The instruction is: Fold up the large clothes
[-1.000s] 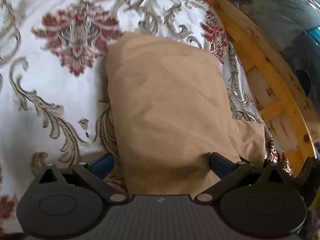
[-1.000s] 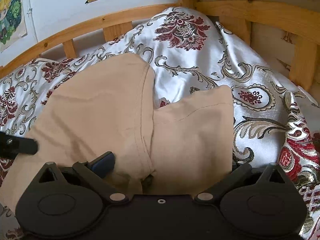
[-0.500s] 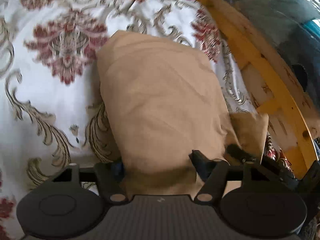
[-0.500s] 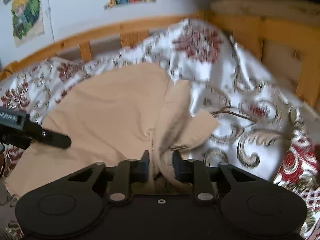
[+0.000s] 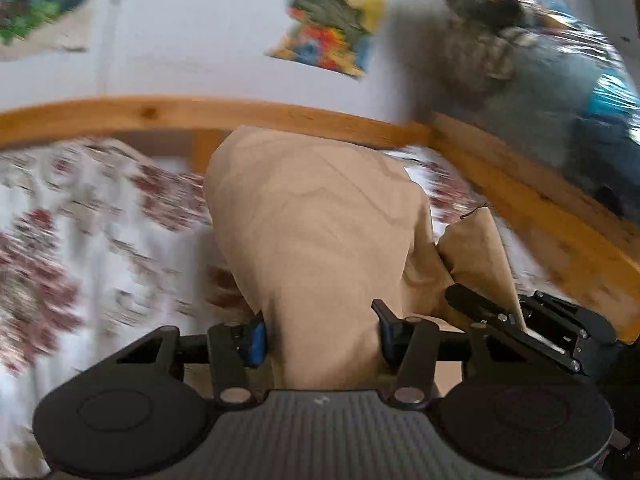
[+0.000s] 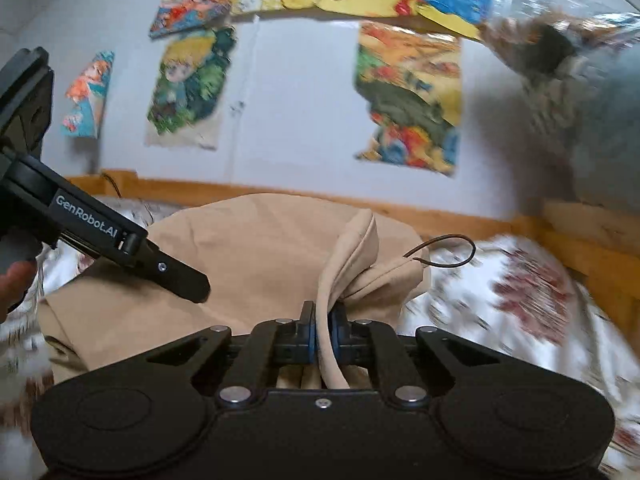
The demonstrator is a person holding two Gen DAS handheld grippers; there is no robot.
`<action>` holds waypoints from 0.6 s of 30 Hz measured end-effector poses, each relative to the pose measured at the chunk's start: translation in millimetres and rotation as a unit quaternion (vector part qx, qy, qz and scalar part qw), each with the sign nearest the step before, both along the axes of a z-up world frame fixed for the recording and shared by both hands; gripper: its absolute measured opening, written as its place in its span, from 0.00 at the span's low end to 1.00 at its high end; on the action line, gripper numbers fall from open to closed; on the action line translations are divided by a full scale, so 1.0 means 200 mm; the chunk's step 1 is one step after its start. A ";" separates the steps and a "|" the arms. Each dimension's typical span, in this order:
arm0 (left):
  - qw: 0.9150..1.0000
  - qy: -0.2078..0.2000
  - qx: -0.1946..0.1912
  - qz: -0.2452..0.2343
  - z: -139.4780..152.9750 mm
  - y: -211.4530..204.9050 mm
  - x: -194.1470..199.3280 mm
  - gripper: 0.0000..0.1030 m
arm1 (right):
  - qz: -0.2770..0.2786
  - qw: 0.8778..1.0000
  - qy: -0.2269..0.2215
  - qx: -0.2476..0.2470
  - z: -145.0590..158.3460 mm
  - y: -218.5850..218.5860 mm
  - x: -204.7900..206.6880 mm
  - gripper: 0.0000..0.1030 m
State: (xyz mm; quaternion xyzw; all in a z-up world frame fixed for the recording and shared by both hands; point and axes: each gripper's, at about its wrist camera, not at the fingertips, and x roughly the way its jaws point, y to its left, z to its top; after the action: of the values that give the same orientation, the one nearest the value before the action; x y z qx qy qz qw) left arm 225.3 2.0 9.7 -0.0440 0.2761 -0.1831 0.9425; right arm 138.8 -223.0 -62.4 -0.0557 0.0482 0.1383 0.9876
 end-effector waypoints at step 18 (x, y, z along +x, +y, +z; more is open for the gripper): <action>0.985 0.084 0.029 0.147 -0.24 0.15 0.03 0.99 | 0.014 0.984 0.167 0.067 -0.17 0.02 0.40 0.76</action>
State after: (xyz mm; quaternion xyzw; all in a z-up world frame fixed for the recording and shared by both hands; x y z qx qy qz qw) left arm 231.0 31.3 -37.8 -0.0723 0.3498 -0.0301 0.9335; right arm 219.7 -219.4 -96.5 0.0339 0.2026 0.1623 0.9651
